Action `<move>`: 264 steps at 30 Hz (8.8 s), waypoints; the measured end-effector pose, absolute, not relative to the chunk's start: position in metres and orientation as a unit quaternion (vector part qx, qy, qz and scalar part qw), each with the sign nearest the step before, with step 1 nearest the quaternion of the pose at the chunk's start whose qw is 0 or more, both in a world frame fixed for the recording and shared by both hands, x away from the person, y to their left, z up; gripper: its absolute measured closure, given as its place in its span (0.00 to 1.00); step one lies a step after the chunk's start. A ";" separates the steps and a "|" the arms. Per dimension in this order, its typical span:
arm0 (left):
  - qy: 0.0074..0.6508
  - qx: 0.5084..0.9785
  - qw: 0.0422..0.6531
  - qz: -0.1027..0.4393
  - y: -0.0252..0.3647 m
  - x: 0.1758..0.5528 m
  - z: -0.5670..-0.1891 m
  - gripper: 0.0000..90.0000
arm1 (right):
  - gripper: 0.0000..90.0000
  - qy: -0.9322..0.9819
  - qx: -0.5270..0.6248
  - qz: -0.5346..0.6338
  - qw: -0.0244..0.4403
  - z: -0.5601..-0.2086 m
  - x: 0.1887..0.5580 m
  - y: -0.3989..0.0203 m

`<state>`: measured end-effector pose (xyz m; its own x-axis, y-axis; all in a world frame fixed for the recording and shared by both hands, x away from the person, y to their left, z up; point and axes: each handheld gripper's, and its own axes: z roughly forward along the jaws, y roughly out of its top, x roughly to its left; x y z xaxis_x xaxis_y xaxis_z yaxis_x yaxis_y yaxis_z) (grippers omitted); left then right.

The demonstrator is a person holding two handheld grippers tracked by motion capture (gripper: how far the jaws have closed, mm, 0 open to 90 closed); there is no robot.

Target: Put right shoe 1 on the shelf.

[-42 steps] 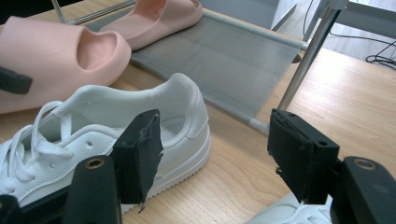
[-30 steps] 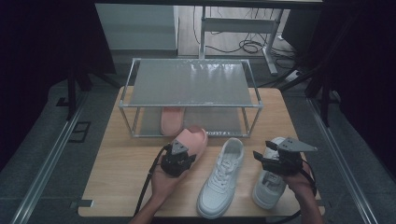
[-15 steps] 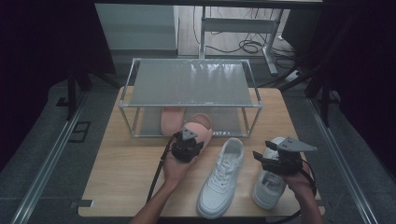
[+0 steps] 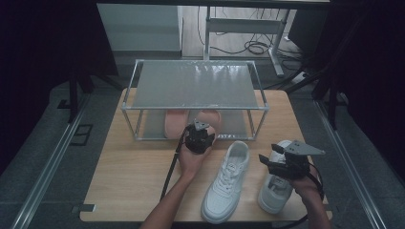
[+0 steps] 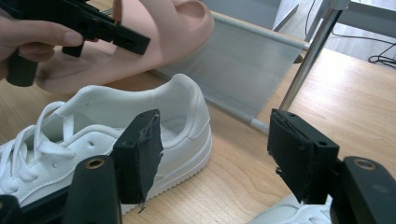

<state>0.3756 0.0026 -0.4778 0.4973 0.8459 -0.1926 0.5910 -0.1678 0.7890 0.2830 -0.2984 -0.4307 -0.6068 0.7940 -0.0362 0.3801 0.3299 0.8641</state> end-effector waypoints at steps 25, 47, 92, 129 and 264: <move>0.535 0.710 0.426 0.167 -0.003 0.412 -0.503 0.92 | 0.39 0.781 0.376 0.441 0.233 -0.431 0.283 -0.300; 0.540 0.713 0.424 0.141 0.014 0.396 -0.493 0.60 | 0.39 0.780 0.375 0.442 0.237 -0.430 0.283 -0.299; 0.425 0.786 0.432 0.123 0.091 0.311 -0.493 1.00 | 0.39 0.784 0.376 0.434 0.237 -0.433 0.283 -0.295; 0.371 0.843 0.376 0.100 0.081 0.320 -0.514 1.00 | 0.39 0.784 0.376 0.434 0.235 -0.433 0.284 -0.295; 0.431 0.813 0.366 0.137 0.154 0.284 -0.497 0.46 | 0.39 0.794 0.366 0.428 0.230 -0.438 0.285 -0.289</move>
<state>0.2839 0.1535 -0.4974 0.5915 0.8009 -0.0933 0.6005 -0.3603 0.7139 0.2845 -0.2892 -0.4375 -0.6256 0.7784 -0.0527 0.3842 0.3662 0.8475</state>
